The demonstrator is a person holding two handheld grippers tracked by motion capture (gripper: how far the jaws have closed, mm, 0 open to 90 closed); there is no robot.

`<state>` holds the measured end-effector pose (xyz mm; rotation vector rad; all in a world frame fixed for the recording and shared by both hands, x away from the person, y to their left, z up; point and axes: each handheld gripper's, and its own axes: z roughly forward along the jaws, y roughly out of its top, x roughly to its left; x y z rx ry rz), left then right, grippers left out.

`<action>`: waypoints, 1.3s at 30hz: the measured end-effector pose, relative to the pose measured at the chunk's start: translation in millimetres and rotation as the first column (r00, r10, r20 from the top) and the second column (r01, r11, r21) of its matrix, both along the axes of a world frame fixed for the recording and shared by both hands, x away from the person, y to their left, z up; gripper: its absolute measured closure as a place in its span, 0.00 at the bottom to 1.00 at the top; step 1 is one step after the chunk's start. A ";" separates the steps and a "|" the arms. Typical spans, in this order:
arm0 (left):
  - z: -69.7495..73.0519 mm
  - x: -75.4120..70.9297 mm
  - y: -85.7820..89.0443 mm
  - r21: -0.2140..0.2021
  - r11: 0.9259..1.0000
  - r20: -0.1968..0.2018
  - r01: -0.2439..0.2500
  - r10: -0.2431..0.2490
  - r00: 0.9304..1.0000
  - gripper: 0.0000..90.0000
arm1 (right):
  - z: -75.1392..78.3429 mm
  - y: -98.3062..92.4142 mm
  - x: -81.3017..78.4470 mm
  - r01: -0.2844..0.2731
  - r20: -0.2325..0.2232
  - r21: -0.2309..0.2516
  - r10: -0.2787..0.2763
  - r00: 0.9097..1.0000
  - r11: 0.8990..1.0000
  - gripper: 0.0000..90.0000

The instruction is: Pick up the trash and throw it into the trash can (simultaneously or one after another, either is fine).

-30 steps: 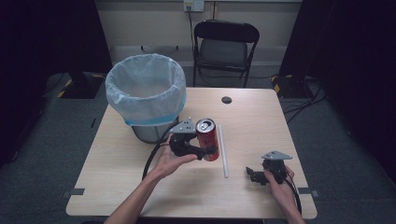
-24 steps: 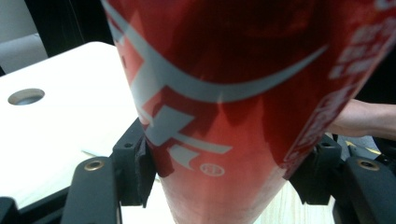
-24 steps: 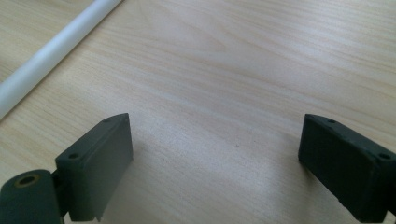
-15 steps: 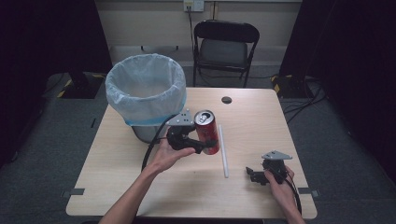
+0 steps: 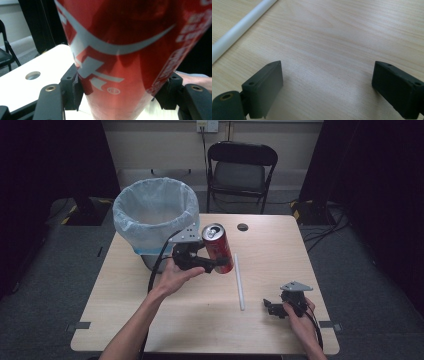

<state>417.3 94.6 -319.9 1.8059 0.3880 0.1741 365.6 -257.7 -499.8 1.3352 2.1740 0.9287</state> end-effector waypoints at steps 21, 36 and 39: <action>51.2 7.9 23.2 -0.082 0.996 0.030 -0.044 0.047 0.998 0.39 | 0.0 0.1 0.0 0.002 0.000 0.000 -0.002 1.000 1.000 0.10; 76.6 16.2 50.6 -0.126 0.986 0.073 -0.106 0.116 0.991 0.39 | 0.0 0.0 0.0 0.000 0.000 0.000 0.000 1.000 1.000 0.10; 75.7 16.0 55.5 -0.141 0.982 0.073 -0.128 0.139 0.988 0.39 | 0.0 -0.1 0.1 -0.001 0.000 -0.001 0.001 1.000 1.000 0.10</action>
